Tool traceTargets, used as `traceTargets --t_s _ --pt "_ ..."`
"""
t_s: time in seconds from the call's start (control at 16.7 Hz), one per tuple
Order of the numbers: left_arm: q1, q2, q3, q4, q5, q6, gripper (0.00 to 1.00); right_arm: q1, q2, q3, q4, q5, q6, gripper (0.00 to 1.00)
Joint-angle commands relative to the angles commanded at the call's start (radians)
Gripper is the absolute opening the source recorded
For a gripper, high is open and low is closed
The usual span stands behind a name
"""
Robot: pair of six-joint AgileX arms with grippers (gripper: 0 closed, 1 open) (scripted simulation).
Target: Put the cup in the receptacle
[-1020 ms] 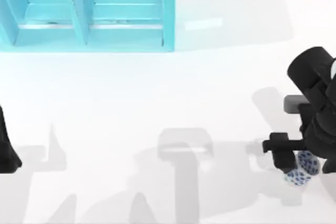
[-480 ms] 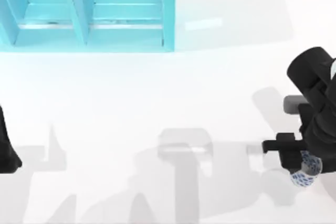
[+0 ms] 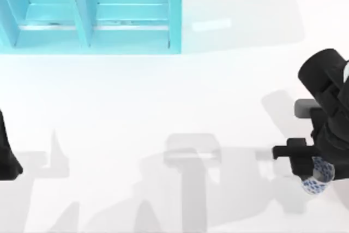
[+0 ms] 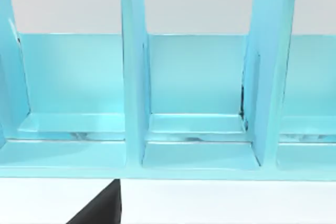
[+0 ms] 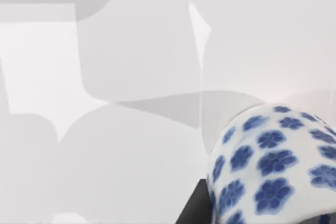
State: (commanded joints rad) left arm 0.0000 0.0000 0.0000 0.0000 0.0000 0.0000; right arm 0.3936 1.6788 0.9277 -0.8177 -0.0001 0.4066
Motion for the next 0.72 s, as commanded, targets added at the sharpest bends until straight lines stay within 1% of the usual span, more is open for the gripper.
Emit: traceTargets --t_s 0.18,0.36,0.54,0.72 --pt "0.000 0.000 0.000 0.000 0.000 0.000 1.00 -0.029 0.014 0.066 -0.013 -0.003 -0.064 0.00" --pt "0.000 0.000 0.000 0.000 0.000 0.000 1.00 -0.102 0.047 0.212 -0.063 -0.009 -0.197 0.00" --pt "0.000 0.000 0.000 0.000 0.000 0.000 1.00 -0.251 0.084 0.390 -0.170 -0.011 -0.368 0.00" --pt "0.000 0.000 0.000 0.000 0.000 0.000 1.00 -0.456 0.123 0.555 -0.316 -0.007 -0.546 0.00"
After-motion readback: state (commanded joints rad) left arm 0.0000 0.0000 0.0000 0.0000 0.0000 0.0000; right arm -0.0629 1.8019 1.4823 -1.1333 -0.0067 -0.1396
